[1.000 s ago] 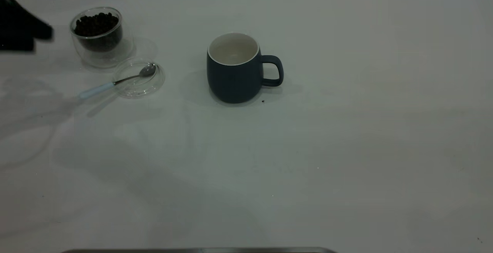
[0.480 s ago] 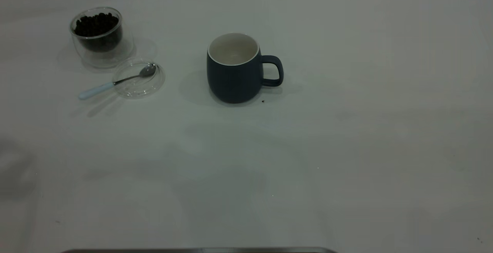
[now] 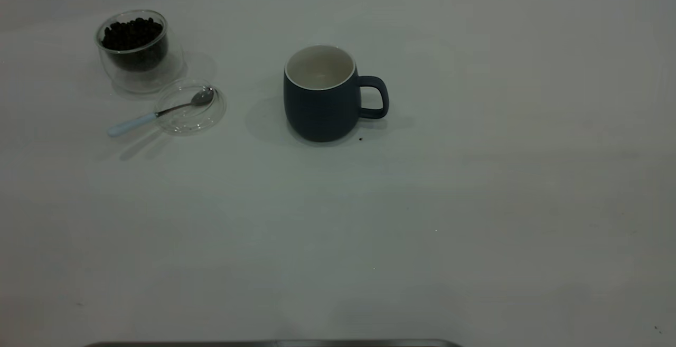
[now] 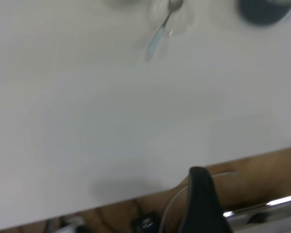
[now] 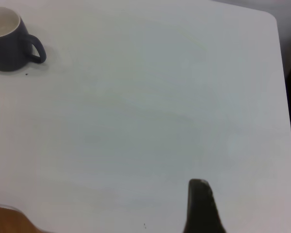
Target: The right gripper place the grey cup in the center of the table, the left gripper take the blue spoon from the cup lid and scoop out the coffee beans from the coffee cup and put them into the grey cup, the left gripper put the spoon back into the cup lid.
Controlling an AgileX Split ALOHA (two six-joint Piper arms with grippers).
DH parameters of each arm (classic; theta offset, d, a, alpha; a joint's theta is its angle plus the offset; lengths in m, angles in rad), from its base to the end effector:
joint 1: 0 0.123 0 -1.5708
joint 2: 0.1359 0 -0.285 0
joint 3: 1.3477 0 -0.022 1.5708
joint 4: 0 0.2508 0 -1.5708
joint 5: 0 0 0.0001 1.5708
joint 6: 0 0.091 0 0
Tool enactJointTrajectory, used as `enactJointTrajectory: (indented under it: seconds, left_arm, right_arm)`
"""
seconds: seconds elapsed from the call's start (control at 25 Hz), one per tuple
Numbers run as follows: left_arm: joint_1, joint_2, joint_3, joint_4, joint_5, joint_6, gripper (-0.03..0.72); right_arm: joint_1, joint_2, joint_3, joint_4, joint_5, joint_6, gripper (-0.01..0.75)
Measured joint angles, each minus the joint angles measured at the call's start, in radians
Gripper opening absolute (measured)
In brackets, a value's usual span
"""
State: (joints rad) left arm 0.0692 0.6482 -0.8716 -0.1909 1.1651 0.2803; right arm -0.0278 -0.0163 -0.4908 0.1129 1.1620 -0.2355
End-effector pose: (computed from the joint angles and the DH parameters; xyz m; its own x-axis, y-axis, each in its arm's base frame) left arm 0.0904 -0.0096 0.3546 -0.7230 0.1500 -0.6744 0.1977 0.9802 0.0061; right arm -0.0108 0.0097 0.2671 -0.5146 -0.1741 -0.8396 -0.1599 0.9815 -0.1055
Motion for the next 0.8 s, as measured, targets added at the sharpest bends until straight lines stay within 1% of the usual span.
enactJointTrajectory:
  seconds: [0.12,0.2,0.32,0.44,0.64,0.8]
  left_arm:
    - [-0.067,-0.058,0.051,0.096,0.000,-0.106,0.563]
    - [-0.076,-0.105,0.101,0.148,0.000,-0.180,0.563]
    - [-0.079,-0.190,0.181,0.226,0.000,-0.232,0.563]
    - [-0.096,-0.272,0.254,0.246,-0.005,-0.269,0.563]
    - [-0.098,-0.387,0.367,0.248,-0.018,-0.280,0.563]
    - [-0.098,-0.476,0.386,0.247,-0.029,-0.293,0.563]
  right_arm:
    - [0.000,0.000,0.000,0.000,0.000,0.000,0.459]
    - [0.000,0.000,0.000,0.000,0.000,0.000,0.459]
    - [0.000,0.000,0.000,0.000,0.000,0.000,0.459]
    - [0.000,0.000,0.000,0.000,0.000,0.000,0.459]
    - [0.000,0.000,0.000,0.000,0.000,0.000,0.459]
    - [0.000,0.000,0.000,0.000,0.000,0.000,0.459]
